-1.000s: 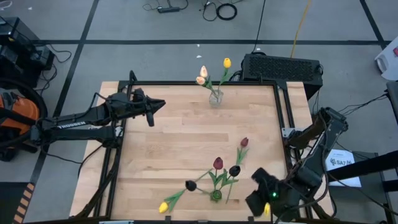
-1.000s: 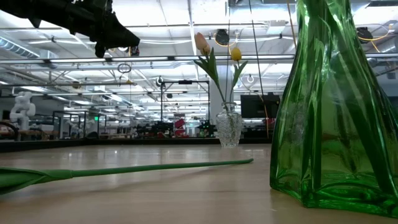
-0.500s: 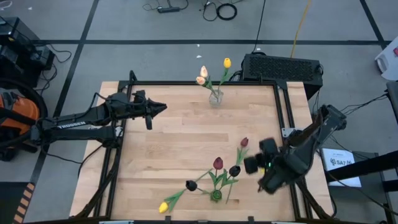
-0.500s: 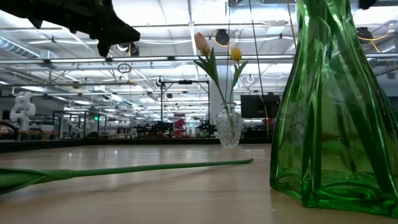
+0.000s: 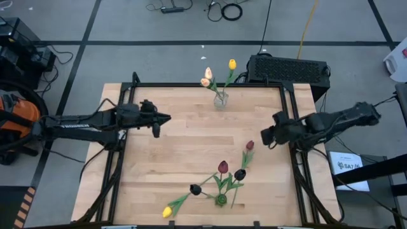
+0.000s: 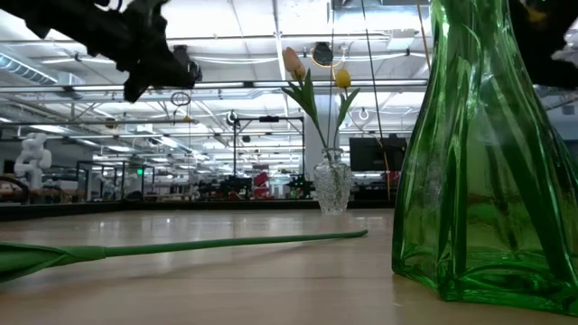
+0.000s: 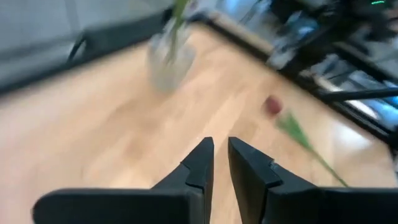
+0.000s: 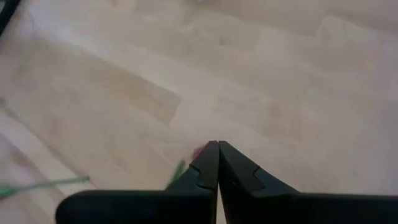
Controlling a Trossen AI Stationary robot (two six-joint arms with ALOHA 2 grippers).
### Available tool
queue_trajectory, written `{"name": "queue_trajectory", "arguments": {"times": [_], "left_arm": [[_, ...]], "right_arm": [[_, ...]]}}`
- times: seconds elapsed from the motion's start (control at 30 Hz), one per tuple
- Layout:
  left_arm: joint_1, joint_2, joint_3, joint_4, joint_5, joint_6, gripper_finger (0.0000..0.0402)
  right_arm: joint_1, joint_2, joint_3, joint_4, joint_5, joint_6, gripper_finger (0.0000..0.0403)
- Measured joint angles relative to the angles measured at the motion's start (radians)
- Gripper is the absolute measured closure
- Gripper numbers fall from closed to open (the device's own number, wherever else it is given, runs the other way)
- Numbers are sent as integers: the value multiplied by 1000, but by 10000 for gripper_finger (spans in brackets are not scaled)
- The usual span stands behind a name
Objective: Sort flowers into vase by color
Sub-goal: Put the yellow tulip into the transparent flower vase
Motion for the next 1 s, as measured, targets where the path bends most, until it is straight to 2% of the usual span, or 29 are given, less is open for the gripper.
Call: {"name": "queue_trajectory", "arguments": {"times": [0.1, 0.2, 0.43, 0.57, 0.73, 1.0], "left_arm": [[-92, 54, 0, -32, -107, -182, 347], [-188, 127, 11, -44, -155, -298, 349], [-353, 343, 110, -120, -194, -586, 383], [-398, 443, 162, -123, -108, -711, 397], [-426, 533, 180, -117, 32, -846, 394], [-448, 643, 180, -78, 84, -1006, 378]], "right_arm": [[-68, -119, -110, 36, -80, -82, 403], [-111, -188, -174, 82, -106, -177, 403], [-176, -216, -213, 184, -134, -417, 403], [-198, -212, -213, 232, -185, -505, 403], [-205, -212, -213, 247, -190, -543, 403], [-205, -212, -213, 248, -190, -561, 403]]}}
